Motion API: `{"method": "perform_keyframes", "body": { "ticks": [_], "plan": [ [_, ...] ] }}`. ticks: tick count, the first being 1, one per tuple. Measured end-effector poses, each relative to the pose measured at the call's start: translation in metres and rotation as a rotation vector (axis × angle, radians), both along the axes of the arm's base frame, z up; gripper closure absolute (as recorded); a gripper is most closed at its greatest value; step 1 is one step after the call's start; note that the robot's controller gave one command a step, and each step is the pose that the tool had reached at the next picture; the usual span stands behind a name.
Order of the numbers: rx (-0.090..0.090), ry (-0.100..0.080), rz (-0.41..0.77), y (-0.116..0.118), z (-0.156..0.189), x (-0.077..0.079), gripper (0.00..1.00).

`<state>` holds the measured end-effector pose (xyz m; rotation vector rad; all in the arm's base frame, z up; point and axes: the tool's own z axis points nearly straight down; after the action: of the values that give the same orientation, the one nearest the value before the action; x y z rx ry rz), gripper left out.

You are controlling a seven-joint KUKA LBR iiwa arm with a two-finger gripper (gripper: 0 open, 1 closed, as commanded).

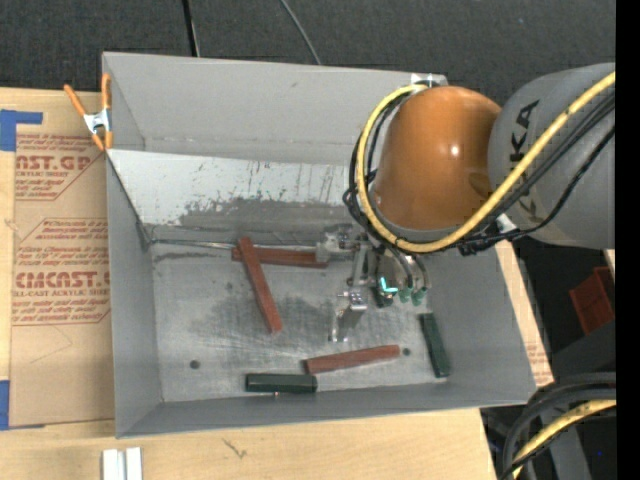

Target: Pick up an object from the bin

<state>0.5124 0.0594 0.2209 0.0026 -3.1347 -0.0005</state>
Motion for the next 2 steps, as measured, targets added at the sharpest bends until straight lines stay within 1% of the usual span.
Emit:
{"method": "perform_keyframes", "body": {
  "ticks": [1, 2],
  "plan": [
    [0.001, -0.008, -0.001, 0.0, 0.004, 0.002, 0.0],
    [0.0, -0.013, 0.061, -0.065, -0.062, -0.019, 0.0]
  ]
}}
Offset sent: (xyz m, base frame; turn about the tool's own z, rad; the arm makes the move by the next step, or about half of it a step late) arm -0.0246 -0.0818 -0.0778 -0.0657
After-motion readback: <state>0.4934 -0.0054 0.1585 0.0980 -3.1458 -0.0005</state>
